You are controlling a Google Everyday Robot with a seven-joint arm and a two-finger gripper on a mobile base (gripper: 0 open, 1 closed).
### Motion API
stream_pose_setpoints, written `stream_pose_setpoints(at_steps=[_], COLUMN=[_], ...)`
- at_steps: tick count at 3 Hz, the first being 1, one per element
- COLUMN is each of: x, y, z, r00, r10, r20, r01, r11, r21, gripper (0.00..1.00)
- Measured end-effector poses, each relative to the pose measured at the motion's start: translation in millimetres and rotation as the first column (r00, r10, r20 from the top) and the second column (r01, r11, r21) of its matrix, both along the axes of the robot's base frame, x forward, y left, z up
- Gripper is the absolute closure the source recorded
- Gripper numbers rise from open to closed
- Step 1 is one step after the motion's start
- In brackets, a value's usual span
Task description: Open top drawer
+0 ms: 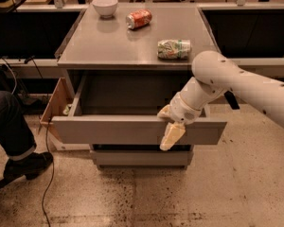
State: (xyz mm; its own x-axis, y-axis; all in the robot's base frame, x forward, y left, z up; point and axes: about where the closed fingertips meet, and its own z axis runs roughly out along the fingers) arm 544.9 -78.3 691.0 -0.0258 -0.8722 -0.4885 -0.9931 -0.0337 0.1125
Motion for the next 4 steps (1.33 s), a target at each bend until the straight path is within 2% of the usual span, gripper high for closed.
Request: stream_pose_setpoints(at_steps=[1, 2, 4], x=[-8, -14, -17], y=[-2, -5, -13], z=[3, 5, 24], r00=[0.9998, 0.9994, 0.9998], r10=[0.004, 0.003, -0.006], r20=[-0.02, -0.033, -0.021], r01=[-0.005, -0.004, 0.005], r11=[1.0, 1.0, 0.999], r21=[-0.008, -0.017, -0.044], gripper=[0.62, 0.59, 0.13])
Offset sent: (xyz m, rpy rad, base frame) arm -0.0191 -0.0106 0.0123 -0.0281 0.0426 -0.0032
